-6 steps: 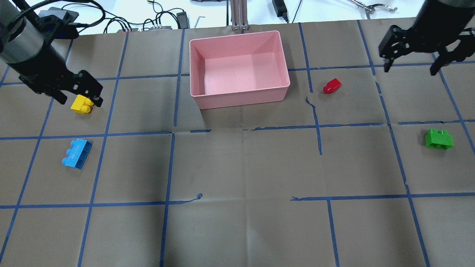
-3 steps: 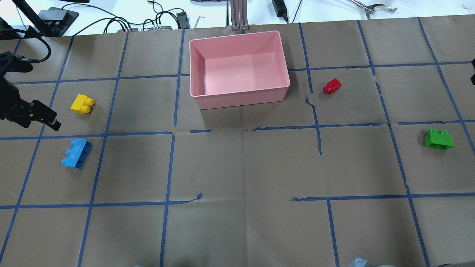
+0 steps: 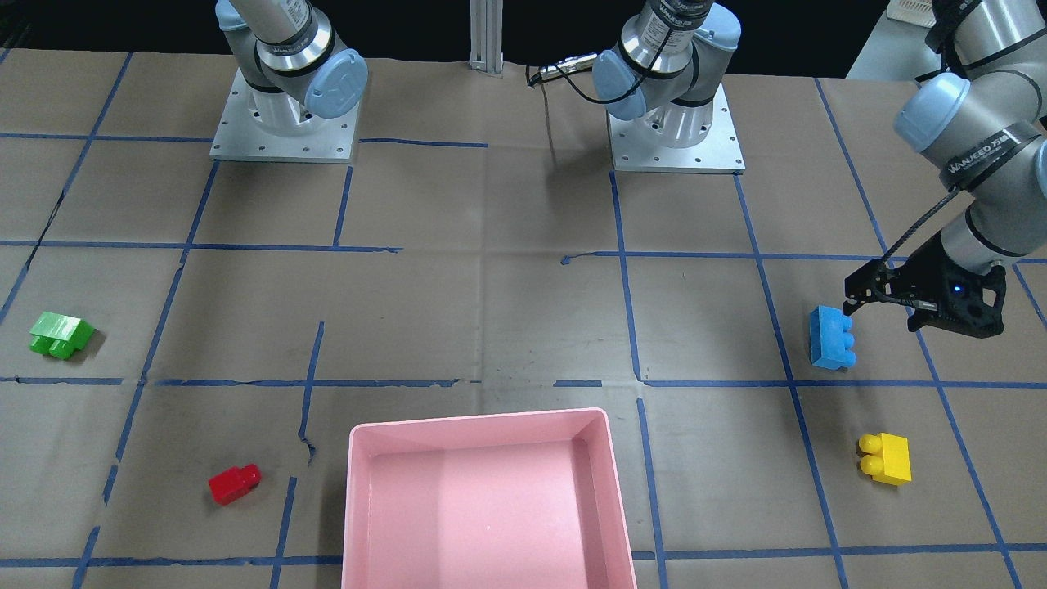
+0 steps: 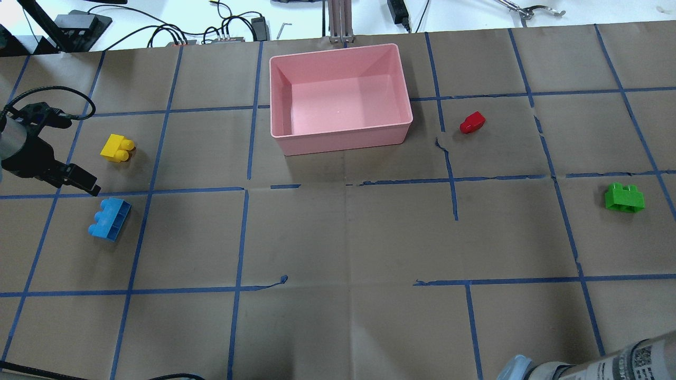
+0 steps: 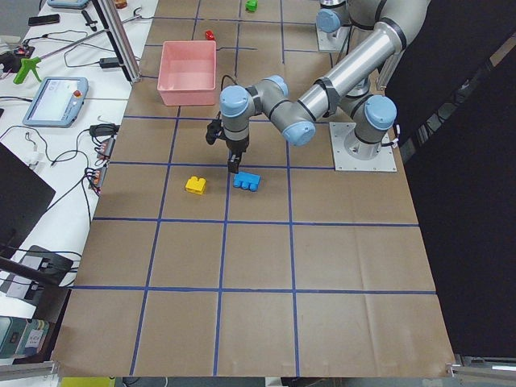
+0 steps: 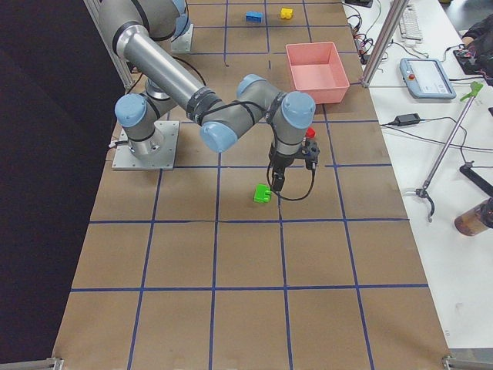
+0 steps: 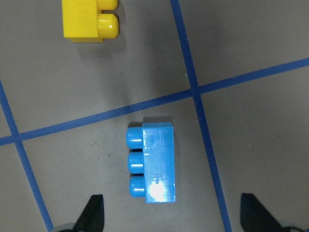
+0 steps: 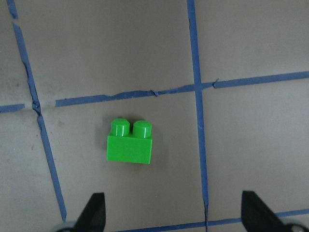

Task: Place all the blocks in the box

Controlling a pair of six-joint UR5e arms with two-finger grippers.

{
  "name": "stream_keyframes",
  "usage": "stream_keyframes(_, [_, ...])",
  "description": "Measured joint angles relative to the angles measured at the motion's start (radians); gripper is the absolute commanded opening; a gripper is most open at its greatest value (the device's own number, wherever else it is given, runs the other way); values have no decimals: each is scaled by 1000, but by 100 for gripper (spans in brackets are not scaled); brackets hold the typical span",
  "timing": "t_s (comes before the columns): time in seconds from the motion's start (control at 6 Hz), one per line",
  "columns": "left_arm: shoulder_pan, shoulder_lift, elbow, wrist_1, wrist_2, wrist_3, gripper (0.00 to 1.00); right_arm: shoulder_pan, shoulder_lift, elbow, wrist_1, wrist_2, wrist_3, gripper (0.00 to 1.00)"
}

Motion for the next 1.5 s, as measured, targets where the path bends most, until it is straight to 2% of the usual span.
stream_keyframes(0.17, [3, -61, -1, 88, -2, 2, 99, 2, 9, 70, -66, 22, 40, 99])
stream_keyframes(0.33, [4, -110, -3, 161, 0, 0, 99, 3, 13, 168, -191, 32, 62, 99])
stream_keyframes(0.5, [5, -138, -12, 174, 1, -4, 99, 4, 21, 248, -309, 36, 77, 99])
stream_keyframes(0.67, [5, -153, -32, 165, -1, -6, 99, 4, 42, 292, -381, 44, 96, 99])
stream_keyframes(1.0, [4, -159, -55, 161, 1, -6, 99, 4, 94, 314, -427, 73, 121, 99])
stream_keyframes(1.17, [5, -160, -58, 159, 2, -6, 94, 4, 104, 318, -435, 78, 132, 99])
stream_keyframes(1.33, [5, -160, -60, 156, 4, -5, 68, 4, 114, 318, -437, 78, 134, 99])
stream_keyframes(1.5, [5, -159, -67, 152, 6, -5, 37, 4, 128, 318, -438, 73, 135, 99])
